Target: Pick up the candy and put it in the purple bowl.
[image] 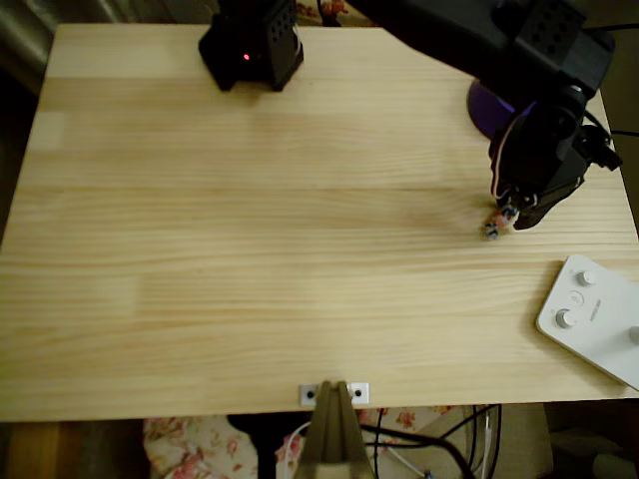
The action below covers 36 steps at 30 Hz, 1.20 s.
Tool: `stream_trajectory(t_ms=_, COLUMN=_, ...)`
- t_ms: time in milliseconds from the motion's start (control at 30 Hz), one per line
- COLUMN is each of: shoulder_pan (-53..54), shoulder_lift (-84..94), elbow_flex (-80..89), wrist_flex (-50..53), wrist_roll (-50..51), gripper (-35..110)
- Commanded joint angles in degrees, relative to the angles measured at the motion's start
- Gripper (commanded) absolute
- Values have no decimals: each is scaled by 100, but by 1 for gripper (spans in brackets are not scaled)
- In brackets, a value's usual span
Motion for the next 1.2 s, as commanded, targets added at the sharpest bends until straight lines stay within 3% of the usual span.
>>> stream_trajectory(t_ms=0, shoulder_pan=-149, shoulder_lift=202, elbow_flex=-536, wrist_flex=44, wrist_roll=62, gripper=15)
stream_trajectory(t_ms=767, shoulder_pan=-35, shoulder_lift=149, elbow_flex=-545, wrist_flex=-44, wrist_roll=624, gripper=0)
stream_trajectory(t_ms=1167, shoulder_pan=220, shoulder_lift=1793, elbow_flex=-44, wrist_flex=580, wrist_roll=1661, gripper=0)
